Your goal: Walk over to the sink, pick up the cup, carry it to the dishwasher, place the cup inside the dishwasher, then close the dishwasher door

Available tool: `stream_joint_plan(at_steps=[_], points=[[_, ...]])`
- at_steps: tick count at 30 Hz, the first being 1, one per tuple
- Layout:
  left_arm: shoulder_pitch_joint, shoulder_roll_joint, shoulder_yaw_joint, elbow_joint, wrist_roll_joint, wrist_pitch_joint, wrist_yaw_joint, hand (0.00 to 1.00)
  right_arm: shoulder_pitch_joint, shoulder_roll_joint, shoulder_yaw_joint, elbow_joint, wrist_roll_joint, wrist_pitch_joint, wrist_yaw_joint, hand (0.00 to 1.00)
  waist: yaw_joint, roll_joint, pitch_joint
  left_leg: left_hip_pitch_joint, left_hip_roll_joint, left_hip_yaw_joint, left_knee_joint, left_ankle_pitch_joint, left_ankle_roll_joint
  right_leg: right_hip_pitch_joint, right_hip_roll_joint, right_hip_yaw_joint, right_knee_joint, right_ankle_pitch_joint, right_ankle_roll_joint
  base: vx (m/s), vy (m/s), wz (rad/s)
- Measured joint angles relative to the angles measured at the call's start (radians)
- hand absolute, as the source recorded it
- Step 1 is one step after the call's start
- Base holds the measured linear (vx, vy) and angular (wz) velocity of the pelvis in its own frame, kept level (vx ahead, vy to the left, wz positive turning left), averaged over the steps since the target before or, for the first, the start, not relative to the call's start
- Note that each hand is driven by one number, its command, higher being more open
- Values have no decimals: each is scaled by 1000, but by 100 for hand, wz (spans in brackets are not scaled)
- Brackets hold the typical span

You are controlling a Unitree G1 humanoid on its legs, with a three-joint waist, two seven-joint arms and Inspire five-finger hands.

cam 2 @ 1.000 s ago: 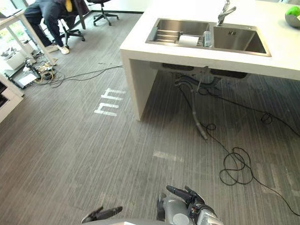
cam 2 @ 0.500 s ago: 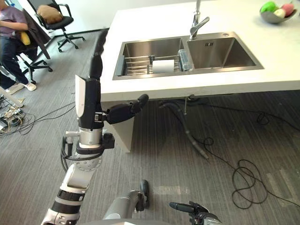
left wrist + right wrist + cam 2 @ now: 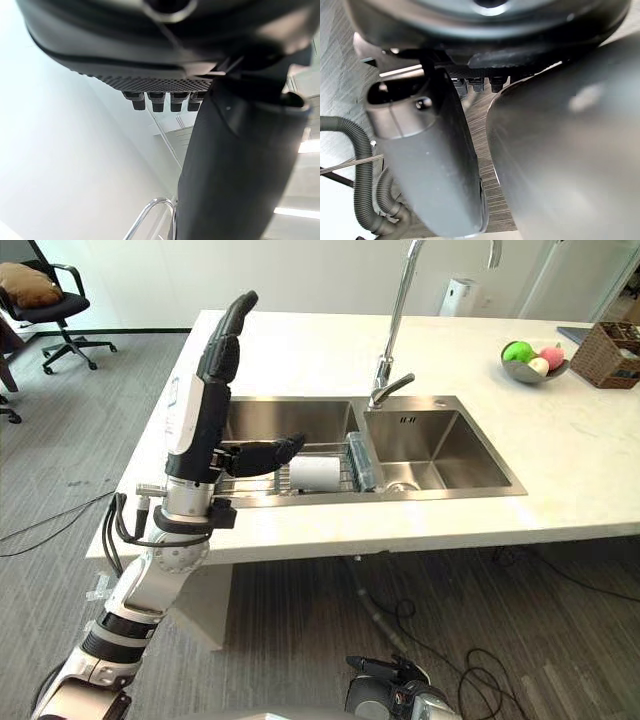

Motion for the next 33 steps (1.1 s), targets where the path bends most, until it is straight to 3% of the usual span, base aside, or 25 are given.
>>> stream_joint_plan(at_steps=[1, 2, 3, 5, 8, 9, 10, 12, 13, 14, 16, 20, 27, 33], points=[[12, -18, -6, -1, 4, -1, 0, 100, 3, -15, 8, -2, -8, 0, 4, 100, -1, 17, -11, -6, 28, 3, 4, -2, -6, 11, 23, -18, -22, -6, -9, 371, -359, 11], [17, -40, -16, -1, 21, -7, -5, 100, 1, -32, 20, 0, -24, 9, 18, 100, 0, 59, -36, -8, 75, 19, -9, 8, -21, 17, 65, -44, -43, -15, -27, 346, -318, 14], [16, -41, -16, -3, 22, -12, -9, 100, -4, -35, 24, 2, -29, 19, 31, 100, -1, 69, -42, -5, 92, 21, -27, 30, -28, 17, 84, -51, -44, -24, -41, 297, -285, 3], [16, -33, -9, -3, 19, -8, -20, 100, -13, -40, 23, 12, -39, 49, 65, 100, 1, 68, -43, -21, 107, 21, 10, 72, -20, 23, 100, -52, -45, -49, -62, 230, -293, -5], [15, -32, -9, -2, 17, -9, -44, 100, -20, -55, 13, 32, -41, 64, 97, 100, -4, 68, -40, -120, 144, 17, 223, 104, -2, 80, 104, -77, -93, -57, -74, 147, -167, 19], [12, -30, -9, 0, 17, -14, -70, 100, -19, -59, 13, 42, -40, 66, 101, 100, -4, 59, -34, -135, 151, 22, 234, 74, -4, 110, 96, -94, -122, -49, -78, 131, -66, 37], [9, -27, -9, 0, 17, -18, -85, 100, -19, -64, 12, 49, -40, 66, 101, 100, -5, 61, -36, -136, 144, 31, 202, 62, -6, 122, 92, -102, -133, -48, -78, 92, -10, 39], [-20, -8, -10, 1, 20, -27, -134, 100, -17, -81, -7, 62, -39, 69, 107, 100, -7, 75, -37, -133, 107, 52, 7, 130, 11, 134, 82, -123, -154, -41, -67, 52, 28, 28], [-47, 19, -8, 1, 20, -32, -171, 100, -18, -91, -21, 70, -41, 76, 113, 100, -4, 94, -42, -113, 92, 69, -75, 171, -14, 134, 85, -122, -166, -36, -57, 58, 97, 11], [-73, 55, -10, 2, 25, -31, -207, 100, -18, -94, -28, 71, -41, 82, 121, 100, -7, 93, -41, -92, 77, 71, -136, 187, -22, 134, 82, -121, -182, -28, -45, 43, 105, 3], [-100, 103, -15, 13, 31, -27, -262, 100, -16, -93, -28, 70, -40, 86, 124, 100, -18, 92, -40, -88, 55, 71, -157, 191, -19, 140, 69, -119, -211, -10, -33, 9, 98, 3], [-211, 164, -61, 103, 15, 56, -414, 100, -7, -93, -32, 70, 2, 102, 103, 100, -44, 92, -40, -86, 16, 73, -183, 203, -1, 160, 43, -117, -278, 32, -14, -7, 74, 1], [-261, 201, -120, 148, -56, 186, -602, 100, 12, -85, -69, 72, 10, 125, 95, 100, -60, 94, -40, -55, 18, 110, -200, 203, -1, 190, 59, -86, -343, 70, -19, -13, -8, -15], [-294, 196, -137, 171, -165, 277, -674, 100, 12, -76, -74, 68, 20, 125, 85, 100, -86, 91, -38, -44, 13, 131, -213, 201, -2, 188, 61, -61, -367, 93, -18, -50, -5, -13]])
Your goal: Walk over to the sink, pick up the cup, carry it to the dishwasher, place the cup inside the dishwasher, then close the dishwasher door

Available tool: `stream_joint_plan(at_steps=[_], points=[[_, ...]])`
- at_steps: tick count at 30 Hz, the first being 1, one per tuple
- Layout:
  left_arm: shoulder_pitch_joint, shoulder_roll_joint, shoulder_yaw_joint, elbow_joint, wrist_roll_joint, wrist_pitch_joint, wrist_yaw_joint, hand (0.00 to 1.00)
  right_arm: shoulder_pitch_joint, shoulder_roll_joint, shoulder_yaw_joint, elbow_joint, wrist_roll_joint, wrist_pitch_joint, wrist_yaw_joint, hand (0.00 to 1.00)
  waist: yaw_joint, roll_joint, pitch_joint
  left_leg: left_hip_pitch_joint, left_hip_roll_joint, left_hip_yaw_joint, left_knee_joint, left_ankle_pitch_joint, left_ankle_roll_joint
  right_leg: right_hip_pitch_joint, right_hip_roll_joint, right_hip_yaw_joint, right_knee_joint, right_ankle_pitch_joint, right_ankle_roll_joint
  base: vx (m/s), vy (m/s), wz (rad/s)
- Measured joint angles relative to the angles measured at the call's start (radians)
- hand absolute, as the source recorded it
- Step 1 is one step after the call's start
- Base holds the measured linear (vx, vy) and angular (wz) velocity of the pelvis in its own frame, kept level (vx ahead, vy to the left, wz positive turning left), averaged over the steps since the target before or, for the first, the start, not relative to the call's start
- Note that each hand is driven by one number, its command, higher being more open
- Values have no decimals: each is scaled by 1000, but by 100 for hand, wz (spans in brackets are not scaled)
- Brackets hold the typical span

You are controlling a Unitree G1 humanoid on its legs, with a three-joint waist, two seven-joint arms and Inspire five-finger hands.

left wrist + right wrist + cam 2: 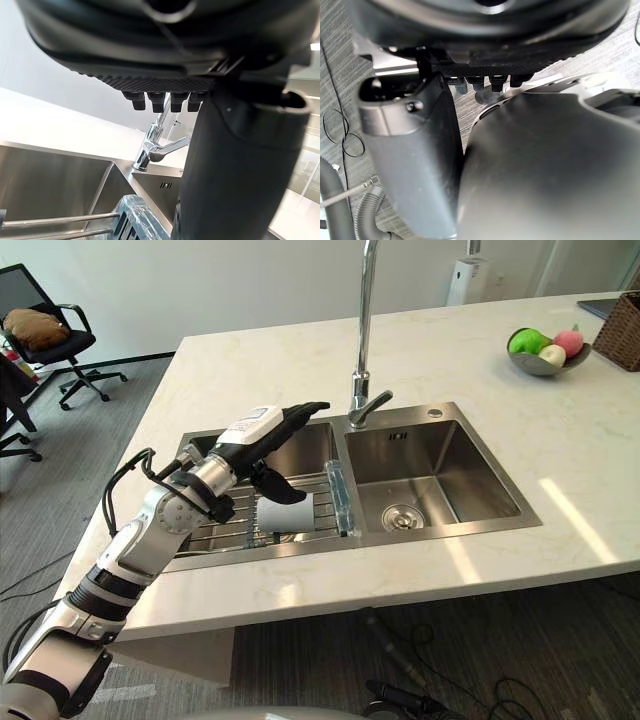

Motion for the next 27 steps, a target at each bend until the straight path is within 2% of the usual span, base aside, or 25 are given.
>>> stream_joint_plan(at_steps=[10, 16, 27], points=[[-19, -7, -35, 165, -93, 62, -27, 100, 5, 6, -10, -21, 3, 3, -11, 100, -16, -5, 4, 22, 2, 31, -15, -5, -1, -4, 9, 21, -6, 8, 0, -34, -11, -9], [-10, -9, -35, 215, -70, 90, -15, 100, -3, 9, -7, -22, 4, 19, -21, 100, -22, -16, 16, 27, 1, 35, -21, -6, -2, -4, 9, 21, -7, 8, 0, 0, 0, 0], [51, -59, -35, 303, 7, 92, 8, 100, -9, 8, 11, -44, 5, 39, -26, 100, -29, -19, 22, 27, 4, 36, -20, -8, -1, -3, 11, 21, -8, 7, 1, -40, -25, 0]])
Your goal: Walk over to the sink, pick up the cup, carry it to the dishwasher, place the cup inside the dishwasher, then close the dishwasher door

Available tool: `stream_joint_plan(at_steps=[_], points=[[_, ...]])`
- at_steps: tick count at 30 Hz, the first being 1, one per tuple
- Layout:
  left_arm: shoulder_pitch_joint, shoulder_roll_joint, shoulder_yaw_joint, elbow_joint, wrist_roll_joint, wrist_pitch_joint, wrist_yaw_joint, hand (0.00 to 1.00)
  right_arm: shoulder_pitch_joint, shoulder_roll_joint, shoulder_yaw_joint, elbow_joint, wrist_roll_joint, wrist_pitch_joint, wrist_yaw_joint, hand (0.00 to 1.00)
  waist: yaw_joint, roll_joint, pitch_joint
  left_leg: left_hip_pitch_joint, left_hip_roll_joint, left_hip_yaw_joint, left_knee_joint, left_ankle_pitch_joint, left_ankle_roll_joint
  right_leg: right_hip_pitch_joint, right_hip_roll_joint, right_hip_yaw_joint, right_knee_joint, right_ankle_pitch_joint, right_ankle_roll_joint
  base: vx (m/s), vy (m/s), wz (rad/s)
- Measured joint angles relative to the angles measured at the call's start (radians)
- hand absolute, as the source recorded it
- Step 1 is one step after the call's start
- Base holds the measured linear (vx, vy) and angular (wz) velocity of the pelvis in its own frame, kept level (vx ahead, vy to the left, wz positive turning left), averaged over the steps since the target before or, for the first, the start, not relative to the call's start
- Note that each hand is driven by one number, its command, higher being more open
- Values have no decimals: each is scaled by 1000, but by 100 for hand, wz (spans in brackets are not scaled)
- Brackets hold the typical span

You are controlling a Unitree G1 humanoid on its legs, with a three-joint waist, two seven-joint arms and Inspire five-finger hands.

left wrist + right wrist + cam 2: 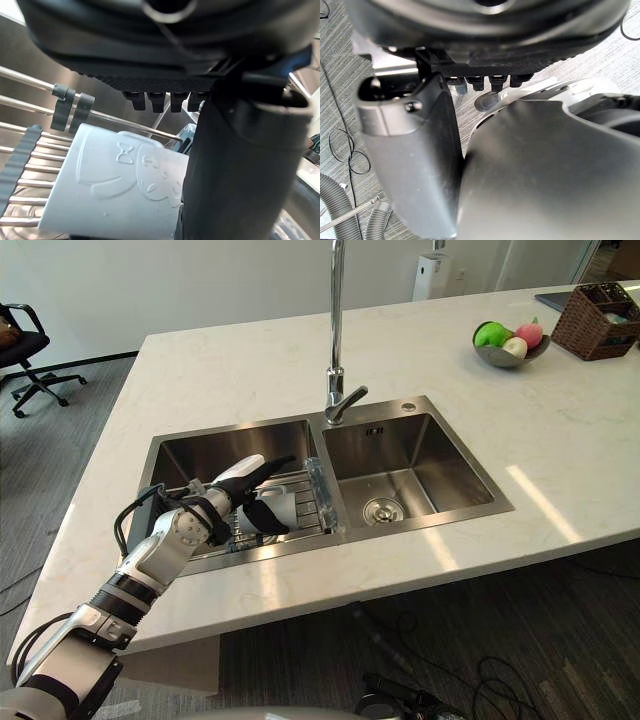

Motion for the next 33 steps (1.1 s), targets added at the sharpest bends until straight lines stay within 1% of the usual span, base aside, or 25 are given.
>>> stream_joint_plan(at_steps=[3, 13, 14, 19, 23, 24, 26, 28, 30, 33], points=[[13, 0, 0, 0, 0, -7, 0, 100, -1, -1, 2, 0, 0, 13, 0, 100, 3, 0, 2, 0, 0, 0, 0, 0, 0, 0, 0, -1, 0, 0, 0, -10, -8, 0], [39, 2, 15, -1, 0, -32, -14, 100, -5, -8, 23, -1, -1, 18, 2, 100, 5, -1, 2, -2, -1, -12, 3, 0, 0, 7, -4, -15, 0, 0, 1, -9, -5, 3], [49, 2, 25, -1, 2, -34, -25, 0, -5, -8, 23, -1, -1, 19, 3, 100, 5, -1, 2, -5, -1, -16, 4, 0, 0, 7, -4, -19, 0, -1, 1, 0, 0, 7], [83, -7, 63, -1, 41, -44, -61, 0, -8, -8, 33, -1, -3, 24, 4, 100, 9, -5, 5, -8, 0, -27, 5, 0, 0, 9, -4, -29, 0, -2, 3, -22, -15, 6], [84, -29, 79, 4, 119, -96, -73, 0, -15, -10, 40, 1, -3, 36, 11, 100, 12, -12, 9, -6, 0, -36, 4, 0, 0, 16, -5, -45, 0, -5, 4, -18, -12, 6], [84, -31, 79, 15, 139, -105, -73, 0, -16, -10, 40, 2, -3, 38, 13, 100, 11, -13, 9, -5, 0, -37, 3, 0, 0, 19, -5, -47, 0, -6, 5, -15, -14, 9], [81, -34, 82, 51, 197, -142, -73, 0, -19, -10, 41, 5, -6, 48, 20, 100, 13, -19, 12, 1, 1, -41, 2, 0, 0, 27, -5, -52, 0, -8, 6, -18, -11, 6], [75, -46, 82, 82, 208, -160, -68, 0, -22, -10, 55, 8, -18, 50, 22, 100, 15, -22, 11, 2, 0, -43, 2, -1, 1, 30, -6, -54, 0, -9, 7, -30, -8, 3], [73, -65, 81, 101, 228, -177, -47, 0, -28, -12, 69, 10, -33, 50, 24, 100, 16, -22, 10, 6, 0, -44, 3, -2, 1, 34, -6, -54, 0, -10, 8, -35, -7, 1], [85, -70, 70, 142, 231, -193, 64, 0, -37, -13, 79, 18, -42, 50, 35, 100, 9, -22, 10, 7, 0, -43, 6, -3, 0, 35, -6, -52, 0, -11, 7, -46, -13, -2]])
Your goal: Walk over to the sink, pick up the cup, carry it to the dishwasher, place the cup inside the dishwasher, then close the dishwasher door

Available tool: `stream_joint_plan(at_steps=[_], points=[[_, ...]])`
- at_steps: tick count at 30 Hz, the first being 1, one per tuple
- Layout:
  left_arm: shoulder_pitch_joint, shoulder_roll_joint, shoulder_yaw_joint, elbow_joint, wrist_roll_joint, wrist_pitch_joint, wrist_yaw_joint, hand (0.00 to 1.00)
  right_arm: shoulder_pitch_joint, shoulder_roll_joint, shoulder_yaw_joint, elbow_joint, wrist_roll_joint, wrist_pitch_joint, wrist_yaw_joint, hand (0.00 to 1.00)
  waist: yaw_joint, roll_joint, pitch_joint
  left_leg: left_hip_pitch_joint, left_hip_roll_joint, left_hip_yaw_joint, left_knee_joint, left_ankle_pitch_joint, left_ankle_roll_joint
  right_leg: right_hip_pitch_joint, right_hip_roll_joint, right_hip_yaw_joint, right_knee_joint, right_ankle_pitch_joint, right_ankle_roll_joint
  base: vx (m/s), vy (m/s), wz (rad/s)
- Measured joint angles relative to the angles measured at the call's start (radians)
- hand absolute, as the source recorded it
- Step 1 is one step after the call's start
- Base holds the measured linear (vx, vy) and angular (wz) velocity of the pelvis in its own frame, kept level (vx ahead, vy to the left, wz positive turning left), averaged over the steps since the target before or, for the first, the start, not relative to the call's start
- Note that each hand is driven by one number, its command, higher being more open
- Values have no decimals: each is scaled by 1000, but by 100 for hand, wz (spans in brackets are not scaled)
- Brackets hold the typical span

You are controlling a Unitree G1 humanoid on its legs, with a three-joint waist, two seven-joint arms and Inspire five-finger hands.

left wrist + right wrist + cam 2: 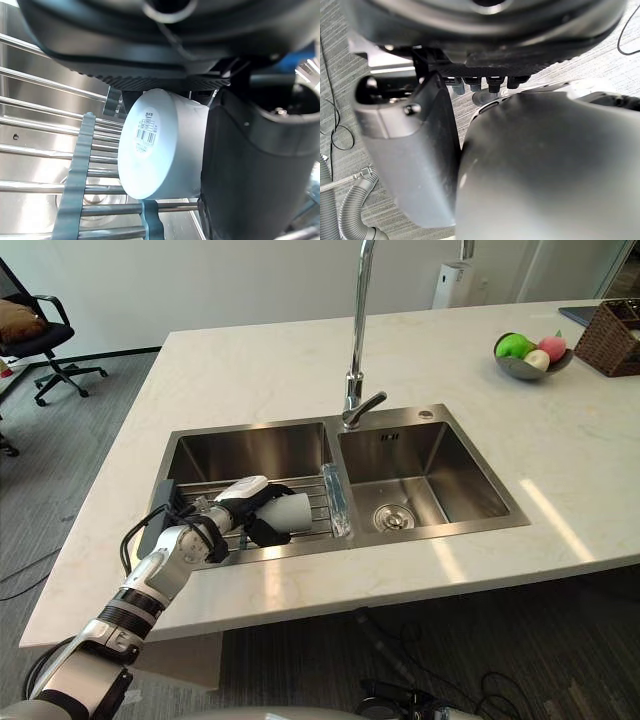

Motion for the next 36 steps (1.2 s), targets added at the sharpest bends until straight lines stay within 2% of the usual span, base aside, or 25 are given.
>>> stream_joint_plan(at_steps=[2, 5, 6, 8, 11, 12, 15, 17, 20, 24, 27, 29, 31, 33, 34, 35, 36], points=[[37, -5, -1, 8, -17, -19, 114, 0, -4, 1, 0, 6, 0, -3, 9, 100, -6, 6, -3, 0, 1, 0, 1, -1, -1, -1, 1, 1, 0, -1, -1, -16, -8, -1], [79, -2, 19, -23, -66, -66, 182, 0, -4, -1, 0, 8, 0, -6, 11, 100, -5, 10, -7, -1, 1, -1, 0, -2, -1, -1, 1, -1, 0, -2, -1, 0, 0, 0], [131, -19, 54, -64, -161, -91, 217, 0, -3, -1, 0, 8, 1, -16, 11, 100, -4, 10, -7, -5, 1, -2, 0, -2, 0, -3, 1, -4, 0, -2, -1, 0, 0, 0], [185, -65, 105, -104, -294, -99, 245, 0, 2, 1, -1, 8, 1, -27, 12, 100, 0, 9, -6, -9, 1, -7, -1, -2, 0, -4, 0, -8, 0, -2, -1, -6, -7, 7], [250, -146, 184, -191, -500, -107, 315, 0, 10, 3, -1, 8, 2, -36, 10, 100, 24, -1, 0, -13, 1, -20, 0, 0, 2, 2, -2, -32, 1, -2, -1, -17, -7, 13], [264, -160, 205, -215, -556, -128, 343, 0, 13, 3, -1, 8, 3, -36, 10, 100, 32, -5, 0, -14, 0, -27, 0, 1, 3, 3, -3, -40, 1, -2, -1, -35, -9, 15], [284, -163, 237, -247, -678, -195, 394, 0, 21, 3, -2, 8, 7, -35, 10, 100, 51, -9, -2, -16, -5, -41, 0, 3, 6, 10, -9, -54, 1, -2, -1, -35, -1, 13], [295, -171, 263, -268, -739, -228, 418, 0, 22, 5, -2, 7, 7, -35, 10, 100, 51, -14, -2, -17, -9, -51, 1, 4, 9, 16, -14, -62, 1, -2, -1, -36, 3, 14], [321, -191, 291, -304, -804, -279, 456, 0, 25, 8, -2, 7, 7, -34, 11, 100, 54, -25, -6, -17, -11, -54, 4, 5, 10, 19, -17, -65, 1, -2, -1, -39, 2, 4], [372, -197, 294, -383, -814, -327, 515, 0, 31, 13, -10, 7, -15, -35, 22, 100, 66, -30, -9, -18, -12, -57, 7, 5, 10, 22, -18, -67, 1, -2, -1, -29, -3, 2], [451, -245, 346, -525, -788, -350, 553, 0, 31, 13, -12, 9, -129, -50, 55, 100, 83, -32, -9, -56, -7, -77, 68, -21, 17, 25, -22, -78, 6, -6, 1, -30, 1, 17], [509, -296, 398, -643, -740, -360, 586, 0, 17, -3, 17, 17, -225, -76, 88, 100, 118, -28, -6, -183, 7, -152, 269, -81, 32, 26, -26, -119, 7, -9, 3, -68, -1, 55], [557, -310, 435, -703, -733, -359, 596, 0, 3, -20, 60, 44, -228, -84, 105, 100, 153, -21, 2, -243, 2, -221, 337, -82, 33, 41, -28, -175, 7, -12, 0, -81, -27, 94], [616, -336, 464, -746, -733, -357, 601, 0, 0, -41, 70, 64, -226, -100, 119, 100, 183, 2, 16, -252, -7, -294, 276, -65, 23, 76, -24, -289, 7, -27, 3, -90, -46, 148], [634, -342, 469, -753, -733, -357, 601, 0, 1, -41, 70, 74, -224, -108, 122, 100, 193, -2, 19, -252, -22, -322, 245, -36, 23, 81, -33, -321, 8, -34, 3, -93, -55, 180], [675, -362, 480, -765, -735, -356, 594, 0, -2, -54, 71, 100, -216, -132, 132, 100, 226, 13, 24, -250, -49, -385, 125, 33, 40, 88, -46, -409, 26, -62, 3, -121, -61, 204], [703, -376, 484, -788, -748, -353, 584, 0, -12, -58, 64, 122, -210, -148, 136, 100, 236, 13, 26, -241, -37, -348, 34, 58, 80, 89, -51, -456, 36, -78, -9, -129, -53, 171]])
